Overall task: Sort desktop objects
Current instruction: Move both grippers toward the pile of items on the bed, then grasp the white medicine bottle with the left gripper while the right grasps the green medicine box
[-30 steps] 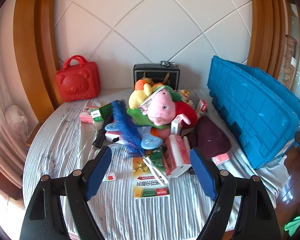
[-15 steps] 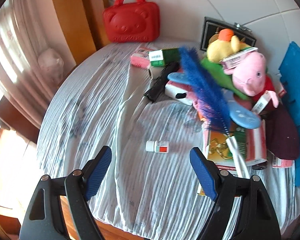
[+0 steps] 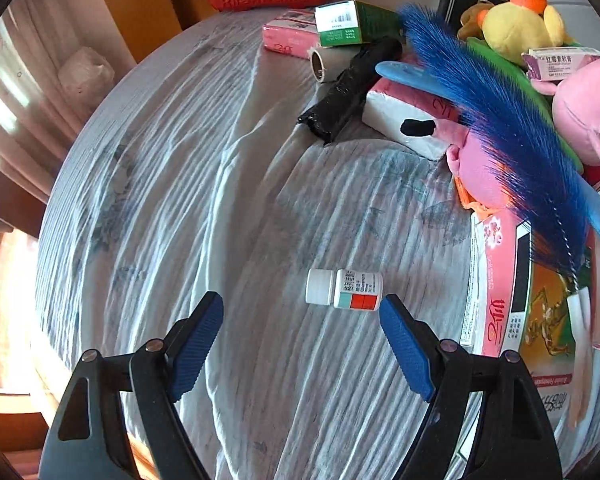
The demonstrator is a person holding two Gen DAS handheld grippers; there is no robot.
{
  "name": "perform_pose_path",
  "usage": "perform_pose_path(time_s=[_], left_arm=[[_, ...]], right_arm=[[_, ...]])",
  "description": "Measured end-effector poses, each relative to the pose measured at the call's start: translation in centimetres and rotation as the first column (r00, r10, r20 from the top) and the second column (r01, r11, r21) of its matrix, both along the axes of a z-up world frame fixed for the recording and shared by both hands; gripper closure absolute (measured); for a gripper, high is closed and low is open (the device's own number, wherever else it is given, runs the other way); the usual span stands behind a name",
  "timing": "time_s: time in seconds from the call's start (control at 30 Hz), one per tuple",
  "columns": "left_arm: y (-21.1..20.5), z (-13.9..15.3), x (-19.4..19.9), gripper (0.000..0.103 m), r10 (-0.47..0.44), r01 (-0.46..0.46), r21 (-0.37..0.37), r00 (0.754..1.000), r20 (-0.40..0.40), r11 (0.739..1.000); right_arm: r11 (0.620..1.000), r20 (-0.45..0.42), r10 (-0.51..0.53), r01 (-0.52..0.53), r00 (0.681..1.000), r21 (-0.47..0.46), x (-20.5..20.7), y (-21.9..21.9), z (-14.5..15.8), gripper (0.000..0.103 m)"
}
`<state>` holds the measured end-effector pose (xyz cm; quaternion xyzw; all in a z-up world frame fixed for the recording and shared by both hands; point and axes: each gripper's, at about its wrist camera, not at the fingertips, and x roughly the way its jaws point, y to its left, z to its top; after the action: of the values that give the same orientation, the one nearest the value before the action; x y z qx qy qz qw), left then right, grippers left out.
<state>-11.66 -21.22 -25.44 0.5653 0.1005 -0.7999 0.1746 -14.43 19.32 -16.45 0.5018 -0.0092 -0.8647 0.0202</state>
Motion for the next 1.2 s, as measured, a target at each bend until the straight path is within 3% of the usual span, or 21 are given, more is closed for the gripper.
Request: perform_pose_path(time_s=[0.33, 0.37, 0.47, 0.53, 0.6, 0.8, 1.0, 1.2], left_arm=[[0.6, -5.7, -2.1, 0.022, -0.170, 0.166, 0.061, 0.982, 0.085, 0.984], [0.4, -5.7, -1.9, 0.024, -0.177, 0.173, 0.072, 0.983, 0.058, 0.982], [-0.2, -5.6, -1.6, 0.035, -0.194, 0.193, 0.061, 0.981, 0.009, 0.979], [-0.5, -5.3, -1.4, 0.050, -0.233, 0.233, 0.028, 0.972, -0.021, 0.972], [-0.6, -5.3, -1.3, 0.050, -0.271, 0.271, -0.012, 0.962, -0.027, 0.962], [-1.4, -4.3, -0.4, 0.050, -0.336, 0.335, -0.031, 0.939, -0.073, 0.942], [-1.9, -2.1, 1.4, 0.050, -0.377, 0.378, -0.024, 0.916, -0.136, 0.926], [-0.8, -1.3, 1.7, 0.050, -0.420, 0.418, -0.049, 0.892, -0.169, 0.907]], right_arm=[[0.998, 0.043, -0.057, 0.057, 0.997, -0.013, 2.3, -4.5, -0.8, 0.000], [0.998, 0.046, -0.053, 0.054, 0.998, -0.022, 2.4, -5.0, -0.9, 0.000], [0.999, 0.052, -0.037, 0.039, 0.998, -0.036, 3.1, -7.3, -1.4, 0.000], [0.998, 0.048, -0.018, 0.022, 0.999, -0.066, 3.6, -8.7, -1.3, 0.000], [0.994, 0.036, 0.009, -0.004, 0.999, -0.112, 4.1, -10.4, -1.2, 0.000], [0.985, 0.040, 0.073, -0.066, 0.996, -0.159, 5.3, -16.5, -2.1, 0.000], [0.991, 0.064, 0.057, -0.049, 0.996, -0.128, 5.8, -20.6, -3.9, 0.000], [0.999, 0.035, 0.030, -0.029, 0.999, -0.030, 5.0, -22.8, -5.4, 0.000]])
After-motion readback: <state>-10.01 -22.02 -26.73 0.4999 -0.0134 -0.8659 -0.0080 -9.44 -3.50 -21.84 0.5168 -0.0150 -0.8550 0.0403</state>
